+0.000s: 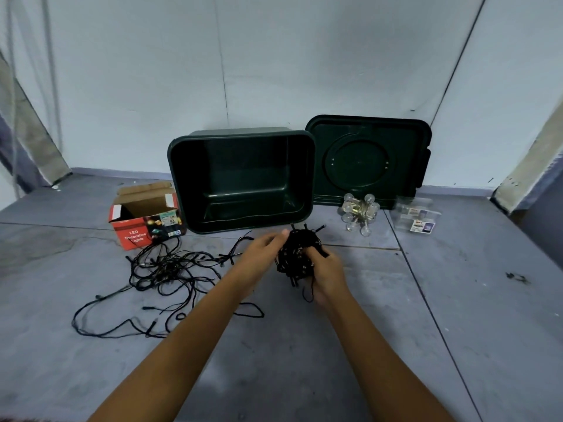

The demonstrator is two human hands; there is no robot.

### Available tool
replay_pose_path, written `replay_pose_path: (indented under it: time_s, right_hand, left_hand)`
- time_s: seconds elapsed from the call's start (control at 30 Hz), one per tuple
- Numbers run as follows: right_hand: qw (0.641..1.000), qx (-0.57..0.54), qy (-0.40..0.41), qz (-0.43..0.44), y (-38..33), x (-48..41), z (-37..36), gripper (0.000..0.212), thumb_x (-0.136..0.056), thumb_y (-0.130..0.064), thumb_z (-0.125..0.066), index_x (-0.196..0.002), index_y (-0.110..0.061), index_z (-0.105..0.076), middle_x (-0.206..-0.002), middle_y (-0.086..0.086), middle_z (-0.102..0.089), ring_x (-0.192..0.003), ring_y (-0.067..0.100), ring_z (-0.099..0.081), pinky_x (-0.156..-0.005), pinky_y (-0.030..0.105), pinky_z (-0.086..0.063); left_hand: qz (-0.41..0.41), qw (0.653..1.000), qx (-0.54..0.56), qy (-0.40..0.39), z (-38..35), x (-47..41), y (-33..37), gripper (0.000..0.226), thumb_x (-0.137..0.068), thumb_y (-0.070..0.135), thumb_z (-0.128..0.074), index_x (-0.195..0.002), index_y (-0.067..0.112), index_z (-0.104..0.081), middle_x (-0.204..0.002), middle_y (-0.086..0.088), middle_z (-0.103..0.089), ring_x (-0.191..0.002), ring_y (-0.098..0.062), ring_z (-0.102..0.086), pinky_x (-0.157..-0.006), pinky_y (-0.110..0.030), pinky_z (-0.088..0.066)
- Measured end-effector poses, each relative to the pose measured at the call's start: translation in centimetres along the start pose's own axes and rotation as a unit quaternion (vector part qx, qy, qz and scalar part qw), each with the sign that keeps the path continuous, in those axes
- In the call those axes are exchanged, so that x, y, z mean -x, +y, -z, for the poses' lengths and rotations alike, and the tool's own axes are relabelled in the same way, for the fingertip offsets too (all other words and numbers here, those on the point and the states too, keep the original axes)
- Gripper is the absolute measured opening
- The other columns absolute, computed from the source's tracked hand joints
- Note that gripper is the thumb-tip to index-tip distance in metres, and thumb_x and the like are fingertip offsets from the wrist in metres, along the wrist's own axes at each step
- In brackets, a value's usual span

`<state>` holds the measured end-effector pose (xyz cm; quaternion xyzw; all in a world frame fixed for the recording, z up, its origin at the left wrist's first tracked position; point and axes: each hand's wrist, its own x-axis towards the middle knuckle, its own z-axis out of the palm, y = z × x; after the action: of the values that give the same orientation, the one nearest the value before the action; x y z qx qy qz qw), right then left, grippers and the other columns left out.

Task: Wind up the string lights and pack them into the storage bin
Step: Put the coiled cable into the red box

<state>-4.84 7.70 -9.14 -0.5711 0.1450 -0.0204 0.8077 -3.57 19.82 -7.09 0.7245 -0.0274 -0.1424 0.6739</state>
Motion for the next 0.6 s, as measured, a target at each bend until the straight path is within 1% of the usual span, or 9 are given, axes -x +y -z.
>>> replay_pose_path:
  time_s: [0.1,0.17,0.2,0.27,0.37,0.43,0.47,0.53,0.6]
  right_hand:
    - [0.999,-0.024,0.018,-0.023,1.0,-0.3,0.2,0.015,-0.091,-0.002,-0.051,-0.097,-0.003,-0.065,-0.080,0.009,-0.068,-0.068,0.017,-0.065,-0.060,0.026,-0.056]
    - [0.999,-0.033,0.020,-0.039,1.8,-0.4,0.1,0.014,-0.091,-0.002,-0.051,-0.092,-0.005,-0.064,-0.078,0.009,-0.067,-0.066,0.017,-0.065,-0.058,0.027,-0.056]
    - [0.998,-0.039,0.018,-0.041,2.1,-0.3,0.1,0.014,-0.091,-0.001,-0.051,-0.091,-0.005,-0.064,-0.075,0.008,-0.068,-0.064,0.016,-0.066,-0.057,0.028,-0.056]
    - [0.998,-0.054,0.013,-0.037,2.6,-0.2,0.3,0.015,-0.091,0.000,-0.050,-0.089,-0.005,-0.064,-0.068,0.004,-0.070,-0.060,0.014,-0.067,-0.053,0.026,-0.055]
    - [0.997,-0.067,0.002,-0.026,2.9,-0.3,0.8,0.017,-0.091,0.000,-0.049,-0.088,-0.006,-0.065,-0.069,0.004,-0.072,-0.062,0.014,-0.069,-0.053,0.025,-0.055]
    - [0.997,-0.067,-0.007,-0.026,3.1,-0.5,0.9,0.017,-0.092,-0.002,-0.048,-0.091,-0.007,-0.065,-0.072,0.004,-0.072,-0.065,0.014,-0.069,-0.054,0.025,-0.056]
    - [0.997,-0.066,-0.012,-0.025,3.2,-0.7,0.8,0.018,-0.092,-0.002,-0.048,-0.092,-0.007,-0.065,-0.072,0.003,-0.073,-0.066,0.014,-0.069,-0.055,0.025,-0.056]
    - [0.997,-0.068,-0.017,-0.021,3.3,-0.7,0.9,0.019,-0.092,-0.001,-0.046,-0.092,-0.007,-0.064,-0.071,0.001,-0.073,-0.066,0.013,-0.069,-0.056,0.024,-0.056]
    - [0.997,-0.070,-0.015,-0.019,3.4,-0.9,0.7,0.019,-0.092,-0.001,-0.046,-0.091,-0.007,-0.064,-0.070,0.001,-0.073,-0.065,0.012,-0.069,-0.055,0.024,-0.056]
  left_hand:
    - [-0.017,0.992,-0.087,0.093,1.7,0.0,-0.8,0.039,-0.094,0.042,-0.045,-0.125,0.018,-0.052,-0.121,0.001,-0.056,-0.112,-0.014,-0.051,-0.091,-0.025,-0.042]
    - [-0.065,0.979,-0.127,0.149,3.3,0.3,-1.0,0.034,-0.095,0.032,-0.047,-0.125,0.015,-0.052,-0.115,0.000,-0.056,-0.105,-0.012,-0.052,-0.082,-0.020,-0.043]
    - [-0.089,0.969,-0.140,0.181,4.3,0.4,-0.9,0.032,-0.095,0.026,-0.048,-0.125,0.013,-0.051,-0.113,0.000,-0.055,-0.102,-0.012,-0.051,-0.082,-0.021,-0.043]
    - [-0.129,0.945,-0.165,0.252,7.3,0.2,-1.4,0.034,-0.093,0.020,-0.052,-0.125,0.011,-0.049,-0.117,-0.004,-0.053,-0.105,-0.013,-0.049,-0.090,-0.028,-0.043]
    - [-0.142,0.879,-0.196,0.411,12.7,-0.3,-3.0,0.052,-0.084,0.021,-0.065,-0.130,0.009,-0.042,-0.127,-0.014,-0.045,-0.119,-0.028,-0.043,-0.101,-0.043,-0.040]
    - [-0.101,0.835,-0.202,0.502,15.9,0.0,-3.7,0.074,-0.076,0.023,-0.073,-0.135,0.003,-0.032,-0.134,-0.024,-0.035,-0.126,-0.039,-0.031,-0.106,-0.049,-0.031]
    - [-0.081,0.828,-0.195,0.520,17.1,0.5,-3.7,0.084,-0.074,0.025,-0.076,-0.137,0.000,-0.027,-0.137,-0.027,-0.029,-0.128,-0.042,-0.026,-0.108,-0.049,-0.027]
    - [-0.033,0.844,-0.164,0.510,20.0,0.0,-4.9,0.100,-0.070,0.030,-0.080,-0.141,-0.001,-0.017,-0.143,-0.028,-0.021,-0.134,-0.041,-0.020,-0.111,-0.049,-0.025]
    - [-0.003,0.880,-0.098,0.465,22.9,-0.8,-6.5,0.118,-0.062,0.041,-0.084,-0.145,0.009,-0.007,-0.144,-0.024,-0.027,-0.133,-0.036,-0.031,-0.108,-0.049,-0.032]
